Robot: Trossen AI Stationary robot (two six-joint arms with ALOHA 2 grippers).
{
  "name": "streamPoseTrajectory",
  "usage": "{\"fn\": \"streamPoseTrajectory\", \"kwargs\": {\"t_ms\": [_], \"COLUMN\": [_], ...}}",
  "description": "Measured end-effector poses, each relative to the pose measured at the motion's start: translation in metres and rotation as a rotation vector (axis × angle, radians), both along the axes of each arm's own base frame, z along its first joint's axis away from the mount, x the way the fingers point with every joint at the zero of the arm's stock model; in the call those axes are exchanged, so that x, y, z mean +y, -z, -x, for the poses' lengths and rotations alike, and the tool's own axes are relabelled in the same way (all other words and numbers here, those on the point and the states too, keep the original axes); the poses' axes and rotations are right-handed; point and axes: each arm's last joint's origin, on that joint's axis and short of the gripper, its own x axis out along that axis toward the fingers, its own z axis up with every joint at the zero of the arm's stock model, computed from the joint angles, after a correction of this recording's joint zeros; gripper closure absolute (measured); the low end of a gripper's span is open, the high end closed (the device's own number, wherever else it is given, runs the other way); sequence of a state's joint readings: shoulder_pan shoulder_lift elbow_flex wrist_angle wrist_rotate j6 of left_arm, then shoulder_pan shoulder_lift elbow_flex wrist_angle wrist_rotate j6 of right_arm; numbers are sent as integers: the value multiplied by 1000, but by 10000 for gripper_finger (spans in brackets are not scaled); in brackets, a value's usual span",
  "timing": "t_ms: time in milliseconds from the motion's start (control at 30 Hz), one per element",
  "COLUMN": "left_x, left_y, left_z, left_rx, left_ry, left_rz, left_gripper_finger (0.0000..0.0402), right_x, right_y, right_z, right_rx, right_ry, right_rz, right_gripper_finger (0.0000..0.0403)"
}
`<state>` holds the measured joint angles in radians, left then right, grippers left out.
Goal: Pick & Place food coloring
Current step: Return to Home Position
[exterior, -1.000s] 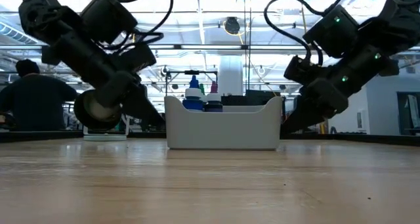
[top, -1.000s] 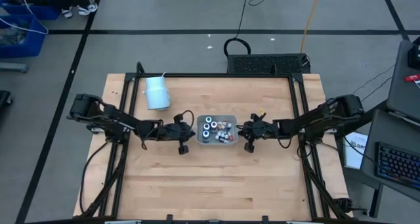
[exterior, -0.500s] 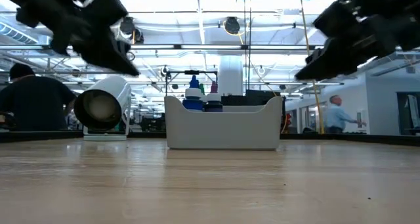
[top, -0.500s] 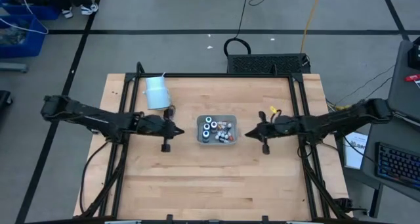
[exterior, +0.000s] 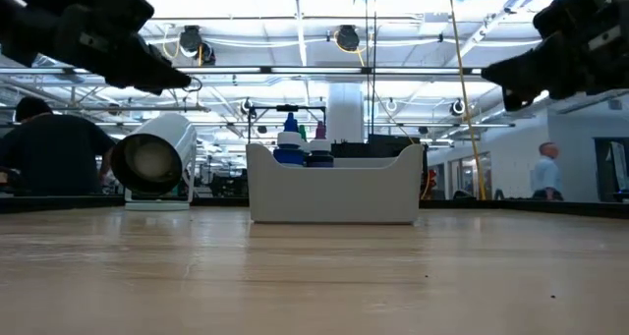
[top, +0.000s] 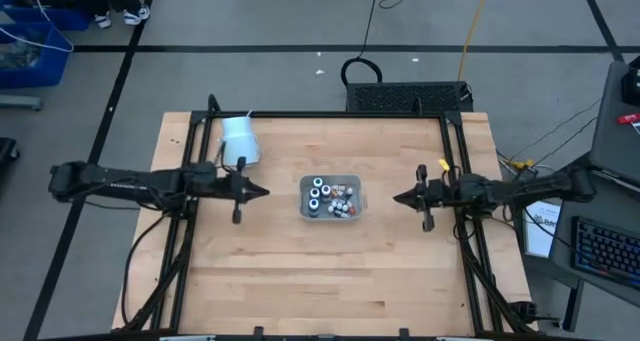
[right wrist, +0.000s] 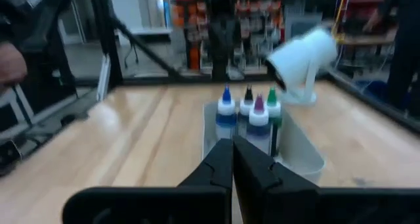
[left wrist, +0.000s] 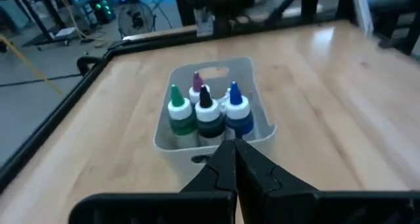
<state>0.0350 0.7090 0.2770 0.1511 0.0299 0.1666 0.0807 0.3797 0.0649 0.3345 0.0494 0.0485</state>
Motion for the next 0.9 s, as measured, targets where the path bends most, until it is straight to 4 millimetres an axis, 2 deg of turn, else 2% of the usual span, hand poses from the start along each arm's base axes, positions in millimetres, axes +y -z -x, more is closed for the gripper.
{"fn": "streamPoseTrajectory", "kwargs": {"t_ms": [133,267,367,767,900], "left_x": [2,1,1,0,-1], "left_y": [-1,-2,-3,29,25], "left_z": [12,25,35,57,61], "left_rx": [-107,-163,-234,-325,-370], "left_ry": [27,44,30,7,25], "left_rz": [86,34,48,25,60], "left_gripper_finger": [400,400,400,401,401], "right_x": [-1,-2,-3,-4,-5], "right_y": [0,0,-5,-4,-3], "right_z": [9,19,25,25,25], "right_rx": [4,-12,-86,-79,-80], "right_ry": [0,8,14,37,64], "right_rz": [9,21,22,15,-4], "right_gripper_finger": [403,403,403,403,403]}}
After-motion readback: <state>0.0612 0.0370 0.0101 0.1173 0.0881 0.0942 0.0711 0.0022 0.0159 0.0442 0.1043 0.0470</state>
